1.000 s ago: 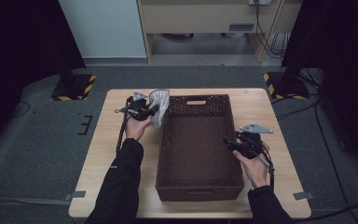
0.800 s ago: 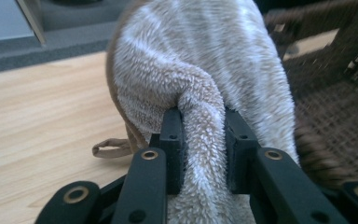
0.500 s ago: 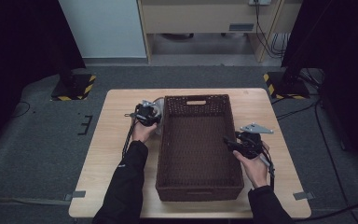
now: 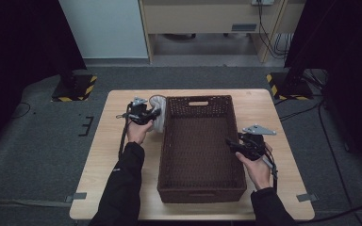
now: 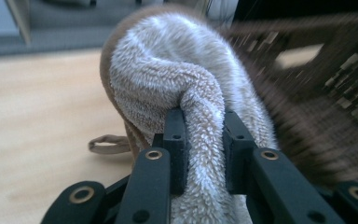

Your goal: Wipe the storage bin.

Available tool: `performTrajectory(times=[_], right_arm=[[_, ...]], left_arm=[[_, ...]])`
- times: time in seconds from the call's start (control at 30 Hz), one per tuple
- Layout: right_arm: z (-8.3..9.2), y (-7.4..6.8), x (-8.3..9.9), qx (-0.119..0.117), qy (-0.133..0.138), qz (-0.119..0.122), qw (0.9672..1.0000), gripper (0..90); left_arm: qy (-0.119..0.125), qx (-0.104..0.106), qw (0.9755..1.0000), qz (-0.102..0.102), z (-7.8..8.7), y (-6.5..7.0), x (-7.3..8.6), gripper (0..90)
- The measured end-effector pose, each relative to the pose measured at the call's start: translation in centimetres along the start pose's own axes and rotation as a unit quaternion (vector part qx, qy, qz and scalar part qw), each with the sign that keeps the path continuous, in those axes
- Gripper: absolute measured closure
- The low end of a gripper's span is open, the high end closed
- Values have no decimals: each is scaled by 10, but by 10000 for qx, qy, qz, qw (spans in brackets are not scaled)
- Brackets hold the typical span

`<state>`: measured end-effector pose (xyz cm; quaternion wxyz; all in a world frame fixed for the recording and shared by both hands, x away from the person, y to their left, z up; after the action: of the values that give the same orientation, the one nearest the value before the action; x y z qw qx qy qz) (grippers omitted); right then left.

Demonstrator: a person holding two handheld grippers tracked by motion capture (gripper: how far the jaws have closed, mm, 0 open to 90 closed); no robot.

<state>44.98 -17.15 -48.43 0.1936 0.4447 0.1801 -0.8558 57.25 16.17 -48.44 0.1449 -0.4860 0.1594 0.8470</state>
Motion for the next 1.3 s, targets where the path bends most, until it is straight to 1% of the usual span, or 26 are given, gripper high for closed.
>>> performTrajectory(times=[0.07,0.13,0.17,0.2,0.27,0.33,0.37,0.43,0.47,0.5,0.57,0.6,0.67,0.73,0.77,0.87,0.93,1.03,1.07,1.1,1.13,1.17,1.2,1.23,1.27,1.3], right_arm=[[0,0,0,4,-2,2,10000,433],[0,0,0,7,8,0,10000,433],[0,0,0,0,2,-1,10000,432],[0,0,0,-3,3,-2,10000,432],[0,0,0,-5,2,-1,10000,432],[0,0,0,-6,4,0,10000,431],[0,0,0,-8,4,2,10000,431],[0,0,0,-11,4,2,10000,430],[0,0,0,-12,5,4,10000,430],[0,0,0,-12,5,3,10000,430],[0,0,0,-13,6,4,10000,430],[0,0,0,-11,5,2,10000,430],[0,0,0,-13,7,-1,10000,430],[0,0,0,-15,8,-2,10000,430],[0,0,0,-6,18,-7,10000,430],[0,0,0,-5,20,-6,10000,430],[0,0,0,-5,20,-8,10000,431],[0,0,0,-6,20,-6,10000,431],[0,0,0,-1,21,-6,10000,431],[0,0,0,-1,21,-7,10000,431],[0,0,0,-1,23,-11,10000,431],[0,0,0,4,26,-3,10000,430],[0,0,0,4,29,4,10000,431],[0,0,0,7,32,7,10000,430],[0,0,0,13,34,15,10000,431],[0,0,0,15,34,17,10000,431]], left_arm=[[263,117,9996,-47,8,4,-13,745],[489,237,9985,-97,14,9,-24,746],[513,276,9982,-112,14,10,-26,746],[484,236,9984,-196,12,12,-28,746],[400,179,9987,-270,7,12,-25,745],[288,66,9992,-251,2,10,-20,746],[204,52,9995,-220,-2,8,-15,746],[25,-50,9996,-272,-8,5,-6,746],[-106,-72,9995,-288,-11,4,1,746],[-214,-104,9992,-309,-15,3,7,746],[-441,-92,9982,-385,-23,5,20,746],[-514,-97,9977,-420,-26,6,25,746],[-583,-117,9973,-442,-32,7,33,746],[-638,-101,9973,-353,-36,7,39,746],[-667,-103,9971,-340,-37,6,42,746],[-872,-119,9954,-378,-41,6,51,746],[-877,-138,9953,-376,-41,6,53,745],[-880,-161,9956,-292,-39,5,53,744],[-843,-158,9960,-256,-37,4,51,744],[-784,-150,9966,-192,-34,4,50,744],[-702,-137,9974,-80,-29,2,47,744],[-623,-136,9980,-32,-26,1,44,743],[-531,-108,9985,-6,-21,0,40,744],[-390,-56,9992,21,-15,0,34,744],[-306,-15,9995,-3,-10,0,30,745],[-185,54,9998,19,-4,1,25,745]])
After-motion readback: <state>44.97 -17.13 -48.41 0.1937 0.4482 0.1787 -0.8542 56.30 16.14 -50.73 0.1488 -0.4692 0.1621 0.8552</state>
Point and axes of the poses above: each handheld gripper's, and its own axes: z roughly backward along the jaws, x roughly out of its underside, y roughly to its right, the point moved 7 cm from there along -z, roughly forward along the jaws, and after that the axes turned 5 degrees about -x, right-handed, at the moved point
